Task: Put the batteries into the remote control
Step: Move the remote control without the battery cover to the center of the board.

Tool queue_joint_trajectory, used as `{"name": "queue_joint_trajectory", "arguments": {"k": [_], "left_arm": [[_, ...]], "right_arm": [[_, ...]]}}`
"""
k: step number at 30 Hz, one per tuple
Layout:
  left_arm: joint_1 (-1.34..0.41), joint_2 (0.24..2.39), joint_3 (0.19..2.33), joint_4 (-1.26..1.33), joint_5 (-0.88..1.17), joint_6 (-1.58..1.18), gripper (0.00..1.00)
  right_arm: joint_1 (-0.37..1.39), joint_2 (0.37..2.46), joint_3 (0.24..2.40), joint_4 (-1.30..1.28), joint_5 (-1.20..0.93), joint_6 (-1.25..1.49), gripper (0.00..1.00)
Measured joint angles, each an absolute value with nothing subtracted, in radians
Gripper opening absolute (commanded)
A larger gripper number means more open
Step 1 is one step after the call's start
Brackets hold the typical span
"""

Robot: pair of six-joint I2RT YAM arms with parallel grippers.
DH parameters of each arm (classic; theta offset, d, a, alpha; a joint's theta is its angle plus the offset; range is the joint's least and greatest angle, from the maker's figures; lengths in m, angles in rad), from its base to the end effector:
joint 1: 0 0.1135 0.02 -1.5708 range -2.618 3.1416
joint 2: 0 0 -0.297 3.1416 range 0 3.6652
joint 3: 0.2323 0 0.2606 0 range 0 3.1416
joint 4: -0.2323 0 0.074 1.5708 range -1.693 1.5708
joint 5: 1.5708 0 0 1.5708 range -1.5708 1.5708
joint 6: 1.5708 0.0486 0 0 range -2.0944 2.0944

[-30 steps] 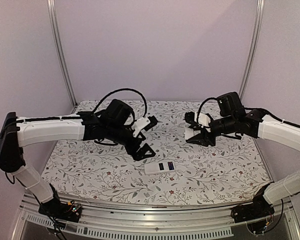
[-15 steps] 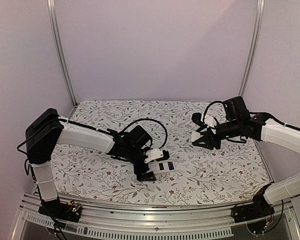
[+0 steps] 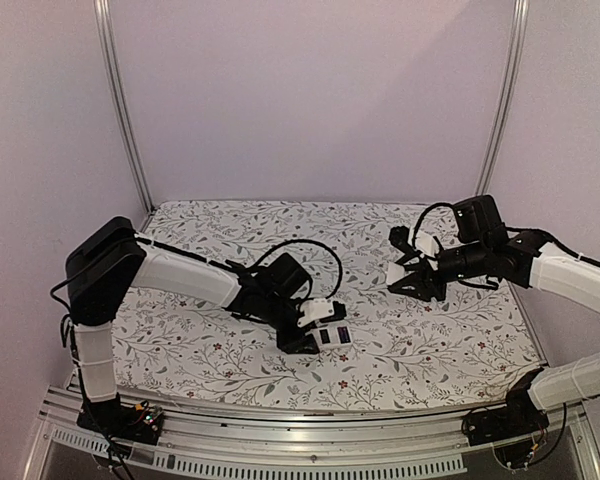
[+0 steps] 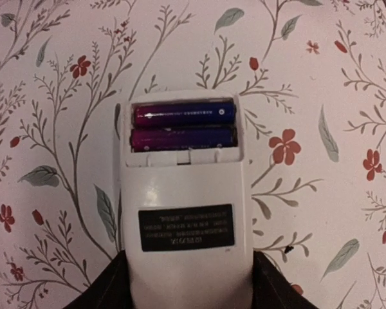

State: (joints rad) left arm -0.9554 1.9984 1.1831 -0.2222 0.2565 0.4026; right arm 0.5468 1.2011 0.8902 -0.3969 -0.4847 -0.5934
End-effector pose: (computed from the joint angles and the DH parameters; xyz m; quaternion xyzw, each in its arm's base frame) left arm 0.2337 -0.3519 0.1361 0.6271 0.7234 -0.1900 0.2177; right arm 0.2115 0.1552 0.2939 -0.5604 0.6882 0.2085 0.4110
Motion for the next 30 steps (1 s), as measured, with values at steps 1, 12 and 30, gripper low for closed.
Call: {"name": "queue_joint_trajectory", "arguments": {"k": [1,12,30], "left_arm": [[-0.955,1.998,1.183,-0.223,0.265,0.406,0.44],[-0.963,1.888,1.037,-0.213,0.270,0.384,0.40],[-1.028,1.569,0.868,-0.215,0.187,0.189,0.83]], "right_arm": [[0.547,1.200,0.889,-0.398,-0.485,-0.593,0.18],[0.550,1.204,0.888,-0.410,-0.521,-0.578,0.16],[0.781,1.317,0.731,-0.178,-0.564,-0.464,0.13]]}}
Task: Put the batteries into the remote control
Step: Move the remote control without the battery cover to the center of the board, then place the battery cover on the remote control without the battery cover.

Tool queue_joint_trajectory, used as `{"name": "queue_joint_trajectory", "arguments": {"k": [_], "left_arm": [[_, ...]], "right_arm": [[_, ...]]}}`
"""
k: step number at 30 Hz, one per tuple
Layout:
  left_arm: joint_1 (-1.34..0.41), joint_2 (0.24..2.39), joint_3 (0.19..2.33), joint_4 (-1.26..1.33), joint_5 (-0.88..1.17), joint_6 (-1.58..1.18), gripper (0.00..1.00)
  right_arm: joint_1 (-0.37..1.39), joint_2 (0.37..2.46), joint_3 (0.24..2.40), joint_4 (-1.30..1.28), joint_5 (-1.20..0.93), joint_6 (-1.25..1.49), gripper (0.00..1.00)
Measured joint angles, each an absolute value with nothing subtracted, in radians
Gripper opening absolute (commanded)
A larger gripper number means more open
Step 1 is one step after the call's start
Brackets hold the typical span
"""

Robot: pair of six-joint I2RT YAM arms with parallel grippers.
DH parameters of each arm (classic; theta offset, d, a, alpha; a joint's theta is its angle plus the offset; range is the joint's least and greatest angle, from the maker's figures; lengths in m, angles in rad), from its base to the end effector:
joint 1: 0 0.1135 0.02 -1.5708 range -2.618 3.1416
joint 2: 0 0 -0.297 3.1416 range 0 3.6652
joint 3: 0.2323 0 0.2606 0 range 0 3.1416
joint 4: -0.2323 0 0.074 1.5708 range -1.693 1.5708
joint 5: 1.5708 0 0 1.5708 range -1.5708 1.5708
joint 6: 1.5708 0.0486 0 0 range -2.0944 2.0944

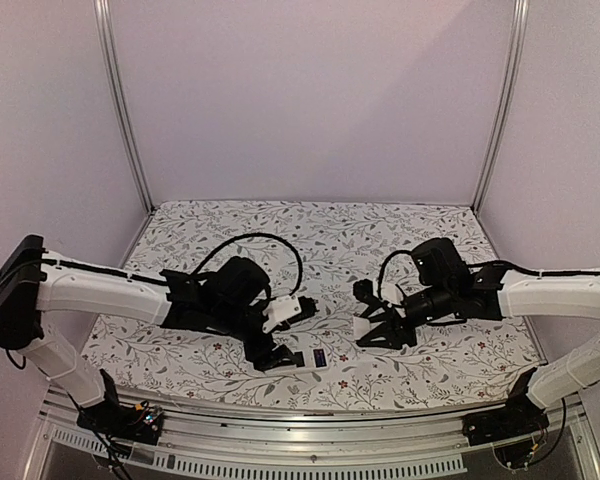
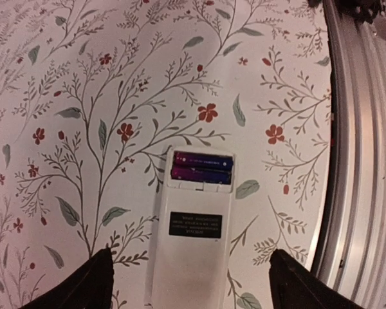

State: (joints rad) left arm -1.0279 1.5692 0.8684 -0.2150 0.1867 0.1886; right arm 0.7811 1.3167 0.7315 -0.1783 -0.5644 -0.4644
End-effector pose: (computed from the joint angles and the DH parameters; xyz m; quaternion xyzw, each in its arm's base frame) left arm 0.1608 -0.2840 0.1963 0.5633 0.7565 -0.2111 0.2565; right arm 0.1756 0.2107 0.2313 -0.6040 0.6537 0.3124 0.3321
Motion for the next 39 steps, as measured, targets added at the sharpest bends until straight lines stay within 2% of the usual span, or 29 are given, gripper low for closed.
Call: {"name": "queue_joint_trajectory", "arguments": {"k": [7,12,18,28,39], "left_arm": [[-1.021,1.410,0.758,-0.107,0.204,0.051,0.83],[-1.017,1.389,0.703,-0.134,0.131,0.015,0.85],[-0.983,1.362,0.680,-0.131,0.037,-0.082,0.82],[-0.982,1.176,0.568,-0.041,-0.151,-0.212,0.84],[-0.980,1.187,0.554,-0.001,-0.204,-0.226,0.85]], "right_arm": [[0.828,1.446,0.750,-0.109,-0.535,-0.477,0.14],[0.881,1.601,0.830,-0.114,-0.506,-0.502,0.14],[0.919,1.699,0.916,-0.152,-0.476,-0.531,0.16],[0.944,1.804,0.992,-0.212,-0.445,-0.580,0.18],[0.944,1.846,1.048,-0.248,-0.427,-0.593,0.21]]}}
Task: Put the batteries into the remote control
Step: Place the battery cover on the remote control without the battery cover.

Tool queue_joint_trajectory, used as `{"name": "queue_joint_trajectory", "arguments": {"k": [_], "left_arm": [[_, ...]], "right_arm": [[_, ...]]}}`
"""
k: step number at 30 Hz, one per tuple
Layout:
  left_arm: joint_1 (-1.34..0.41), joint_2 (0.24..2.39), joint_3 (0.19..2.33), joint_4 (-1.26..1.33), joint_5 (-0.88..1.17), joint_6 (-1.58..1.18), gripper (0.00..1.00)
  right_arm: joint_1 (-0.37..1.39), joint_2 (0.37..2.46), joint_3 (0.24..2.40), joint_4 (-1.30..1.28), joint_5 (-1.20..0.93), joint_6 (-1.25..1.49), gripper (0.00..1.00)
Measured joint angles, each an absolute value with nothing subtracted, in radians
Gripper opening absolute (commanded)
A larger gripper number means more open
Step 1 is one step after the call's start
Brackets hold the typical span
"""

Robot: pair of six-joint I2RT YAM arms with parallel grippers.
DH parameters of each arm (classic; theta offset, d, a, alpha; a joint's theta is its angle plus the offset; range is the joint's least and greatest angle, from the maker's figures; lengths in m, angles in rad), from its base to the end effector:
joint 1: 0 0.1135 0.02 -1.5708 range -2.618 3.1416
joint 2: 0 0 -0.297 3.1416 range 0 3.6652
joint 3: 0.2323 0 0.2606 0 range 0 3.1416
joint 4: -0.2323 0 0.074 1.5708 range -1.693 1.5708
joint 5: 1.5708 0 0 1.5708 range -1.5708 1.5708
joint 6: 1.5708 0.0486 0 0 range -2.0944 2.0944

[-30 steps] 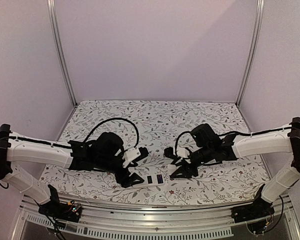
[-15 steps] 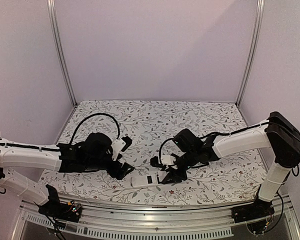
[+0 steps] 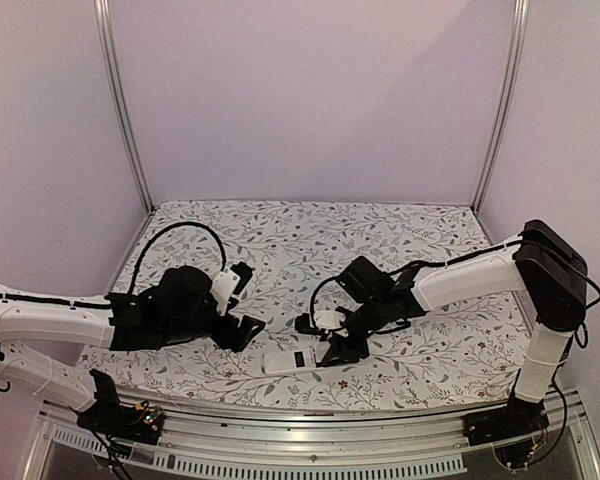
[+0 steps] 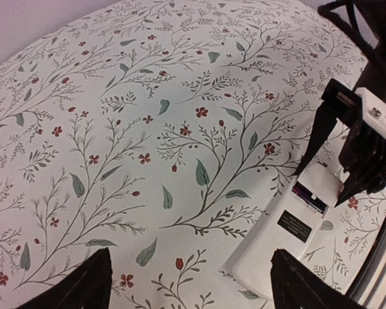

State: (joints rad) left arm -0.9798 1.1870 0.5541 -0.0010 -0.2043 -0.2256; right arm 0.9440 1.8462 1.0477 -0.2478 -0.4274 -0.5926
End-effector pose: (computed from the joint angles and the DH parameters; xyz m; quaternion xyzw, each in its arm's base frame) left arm 0.1457 -0.1994 0.2153 0.2840 0.8422 -0.1797 0.4216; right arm 0.2065 0.3195 0.1572 -0.6954 0.6405 0.2460 0.2137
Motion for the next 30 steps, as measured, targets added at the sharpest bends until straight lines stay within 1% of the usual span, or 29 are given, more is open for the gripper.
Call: {"name": "queue_joint_trajectory", "arguments": {"k": [11,18,25,30], "left_arm": [[-0.976,1.187,0.554,0.002,-0.223,-0.221,0.85],[-0.972,1.187,0.554,0.002,-0.227,-0.214,0.85],[-0.966,1.170,0.554,0.002,-0.231,-0.210,0.85],[-0.965,1.169,0.554,0.002,-0.231,-0.210,0.85]], "right_arm": [[0.944,1.856,1.048,-0.265,-0.424,-0.592,0.21],[0.949,1.864,1.069,-0.289,-0.420,-0.583,0.24],[0.953,1.839,1.068,-0.307,-0.420,-0.545,0.25],[0.956,1.818,1.068,-0.314,-0.419,-0.527,0.28]]}}
